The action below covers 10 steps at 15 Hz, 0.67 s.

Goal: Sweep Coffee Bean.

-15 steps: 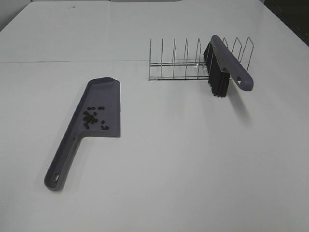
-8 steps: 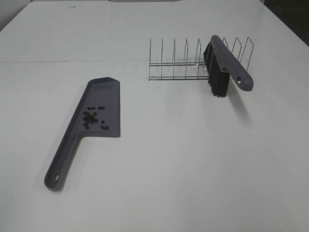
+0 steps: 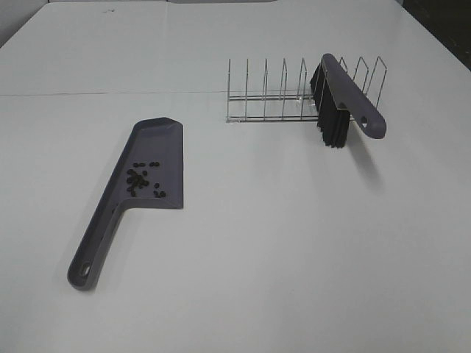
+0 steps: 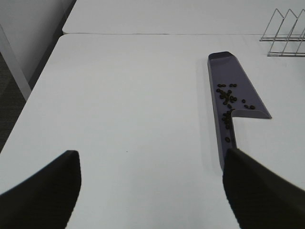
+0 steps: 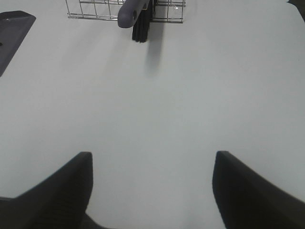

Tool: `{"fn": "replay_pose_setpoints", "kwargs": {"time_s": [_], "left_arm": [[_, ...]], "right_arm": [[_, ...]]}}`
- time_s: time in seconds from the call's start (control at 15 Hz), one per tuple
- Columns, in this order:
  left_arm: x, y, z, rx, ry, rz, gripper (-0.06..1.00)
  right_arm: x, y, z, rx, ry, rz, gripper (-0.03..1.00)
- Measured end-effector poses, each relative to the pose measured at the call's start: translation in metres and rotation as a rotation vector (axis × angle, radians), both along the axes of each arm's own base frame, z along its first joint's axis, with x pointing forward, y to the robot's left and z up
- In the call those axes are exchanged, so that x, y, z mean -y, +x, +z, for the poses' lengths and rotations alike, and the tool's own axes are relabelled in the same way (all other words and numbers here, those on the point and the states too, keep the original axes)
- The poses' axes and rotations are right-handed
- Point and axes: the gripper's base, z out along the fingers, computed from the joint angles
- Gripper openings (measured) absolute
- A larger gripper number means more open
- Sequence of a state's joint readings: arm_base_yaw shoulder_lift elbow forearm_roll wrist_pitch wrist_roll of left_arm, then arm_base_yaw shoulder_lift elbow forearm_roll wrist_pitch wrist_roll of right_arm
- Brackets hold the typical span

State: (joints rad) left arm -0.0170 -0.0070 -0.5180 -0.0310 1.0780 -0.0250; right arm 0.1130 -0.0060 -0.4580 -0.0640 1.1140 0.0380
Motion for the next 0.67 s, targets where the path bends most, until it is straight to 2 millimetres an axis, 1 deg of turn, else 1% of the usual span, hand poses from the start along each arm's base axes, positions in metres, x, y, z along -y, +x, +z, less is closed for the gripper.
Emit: {"fn": "replay_pose_setpoints", "kwargs": {"time_s": [0.2,0.67], "left_arm": [[0.0016,0.0001,0.0,0.0,-0.011,0.03,0.73],[0.0018,0.0001,0.0,0.0,-0.01,0.033,0.73]], "right_arm": [[-0.0002,0.0,0.0,0.0,0.003,0.002,0.59],[-0.0002,0.0,0.0,0.0,0.003,0.002,0.59]]}}
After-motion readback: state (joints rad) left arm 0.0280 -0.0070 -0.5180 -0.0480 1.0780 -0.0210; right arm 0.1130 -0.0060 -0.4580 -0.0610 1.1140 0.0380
